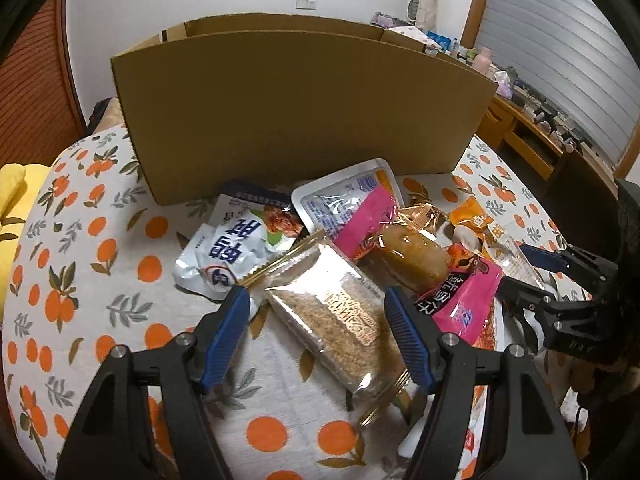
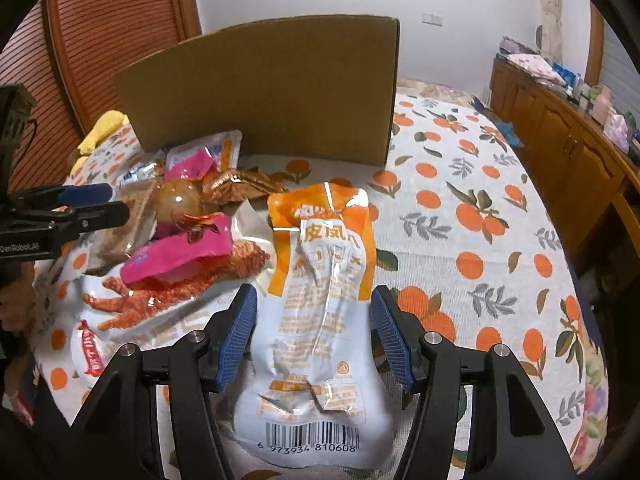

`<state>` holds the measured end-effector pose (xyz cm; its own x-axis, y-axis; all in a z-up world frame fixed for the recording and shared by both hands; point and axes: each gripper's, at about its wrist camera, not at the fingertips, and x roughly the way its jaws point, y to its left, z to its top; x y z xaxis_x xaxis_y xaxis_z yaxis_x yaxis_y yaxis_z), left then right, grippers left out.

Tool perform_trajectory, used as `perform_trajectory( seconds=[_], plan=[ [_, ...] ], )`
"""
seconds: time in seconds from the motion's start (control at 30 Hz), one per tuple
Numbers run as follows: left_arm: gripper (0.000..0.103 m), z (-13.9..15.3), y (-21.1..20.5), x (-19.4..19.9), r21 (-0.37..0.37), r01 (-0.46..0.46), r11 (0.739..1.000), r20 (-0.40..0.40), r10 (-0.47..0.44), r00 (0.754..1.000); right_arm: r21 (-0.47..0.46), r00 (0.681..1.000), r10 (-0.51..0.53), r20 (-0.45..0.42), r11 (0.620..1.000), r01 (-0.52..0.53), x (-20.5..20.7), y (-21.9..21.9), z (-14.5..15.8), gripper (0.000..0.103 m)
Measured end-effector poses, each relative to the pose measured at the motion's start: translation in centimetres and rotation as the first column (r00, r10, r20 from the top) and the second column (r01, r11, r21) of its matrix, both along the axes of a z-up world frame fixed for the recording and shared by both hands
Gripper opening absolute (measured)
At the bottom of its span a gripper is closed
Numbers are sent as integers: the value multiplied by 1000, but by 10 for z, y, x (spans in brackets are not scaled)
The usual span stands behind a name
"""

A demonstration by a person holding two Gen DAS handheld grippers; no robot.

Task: Organize snacks
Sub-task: 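Grasp the rice-crisp bar with the left tool while the right tool grasps the orange sausage pouch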

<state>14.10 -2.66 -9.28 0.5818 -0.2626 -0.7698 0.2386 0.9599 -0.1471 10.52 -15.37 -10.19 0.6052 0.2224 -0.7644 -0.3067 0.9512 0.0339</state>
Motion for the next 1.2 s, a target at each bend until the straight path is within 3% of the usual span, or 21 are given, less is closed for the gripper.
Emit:
perform_trajectory(
  seconds=[0.17, 0.67, 0.9, 1.2],
  plan=[
    [71, -1, -7, 5, 3, -5, 1000, -3, 5, 1000, -44, 999, 6, 32, 999, -5, -1, 8, -3, 66],
    [72, -9, -14, 10, 13, 8, 1000, -33, -8, 999, -31, 999, -13, 41, 999, 14, 0, 6, -4, 67],
    [54, -7, -4, -2, 31, 29, 999, -20, -28, 999, -31, 999, -13, 41, 999, 15, 0, 6, -5, 67],
    [58, -10, 1, 0, 72, 18, 997, -18, -16, 1000, -30, 999, -13, 42, 999, 14, 0, 6, -5, 68]
  ],
)
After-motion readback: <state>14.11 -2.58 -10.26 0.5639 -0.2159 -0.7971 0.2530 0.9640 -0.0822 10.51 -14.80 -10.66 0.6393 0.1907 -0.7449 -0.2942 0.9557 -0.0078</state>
